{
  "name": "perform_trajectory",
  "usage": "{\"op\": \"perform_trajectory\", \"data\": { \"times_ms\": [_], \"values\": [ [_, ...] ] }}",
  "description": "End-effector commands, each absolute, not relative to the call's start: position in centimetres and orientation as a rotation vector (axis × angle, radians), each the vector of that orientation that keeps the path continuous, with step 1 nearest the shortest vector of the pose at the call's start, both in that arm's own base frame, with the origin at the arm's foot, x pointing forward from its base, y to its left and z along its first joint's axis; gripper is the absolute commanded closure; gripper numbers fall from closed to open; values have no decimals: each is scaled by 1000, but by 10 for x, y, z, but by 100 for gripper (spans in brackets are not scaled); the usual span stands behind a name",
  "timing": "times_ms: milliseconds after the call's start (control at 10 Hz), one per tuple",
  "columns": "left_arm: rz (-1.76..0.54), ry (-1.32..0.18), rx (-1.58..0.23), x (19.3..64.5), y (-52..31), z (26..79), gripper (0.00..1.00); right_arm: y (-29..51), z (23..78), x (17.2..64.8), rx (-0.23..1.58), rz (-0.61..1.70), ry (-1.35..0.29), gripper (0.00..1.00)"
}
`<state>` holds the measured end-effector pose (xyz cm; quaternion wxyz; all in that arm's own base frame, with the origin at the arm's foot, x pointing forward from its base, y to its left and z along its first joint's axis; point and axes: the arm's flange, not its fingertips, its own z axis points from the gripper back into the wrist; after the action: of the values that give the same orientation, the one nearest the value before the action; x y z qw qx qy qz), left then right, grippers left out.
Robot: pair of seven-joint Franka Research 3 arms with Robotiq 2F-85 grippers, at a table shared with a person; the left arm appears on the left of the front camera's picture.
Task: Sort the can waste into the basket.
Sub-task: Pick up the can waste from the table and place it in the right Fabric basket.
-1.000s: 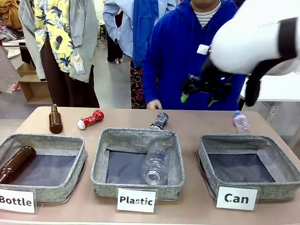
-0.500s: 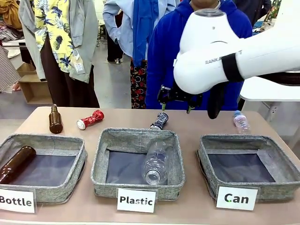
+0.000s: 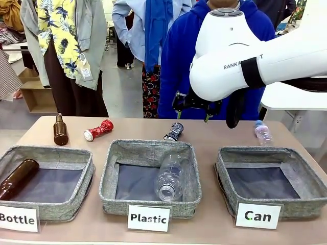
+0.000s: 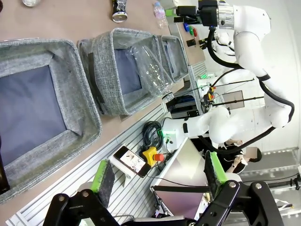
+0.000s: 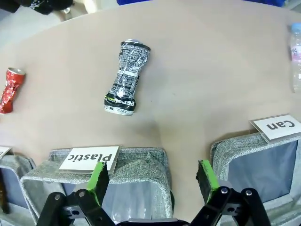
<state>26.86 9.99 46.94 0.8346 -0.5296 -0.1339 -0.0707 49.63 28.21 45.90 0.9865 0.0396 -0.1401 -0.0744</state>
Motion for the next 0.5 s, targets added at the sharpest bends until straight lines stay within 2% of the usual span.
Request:
{"op": "perform_trajectory", "data": {
  "times_ms": [0,400],
  "values": [
    [-145,-274,-1131,266,100,470,0,296,452,498,11,-206,-261,0],
    [-145,-274,-1131,266,100,470,0,348,436,533,-79,-241,-269,0]
  ]
}}
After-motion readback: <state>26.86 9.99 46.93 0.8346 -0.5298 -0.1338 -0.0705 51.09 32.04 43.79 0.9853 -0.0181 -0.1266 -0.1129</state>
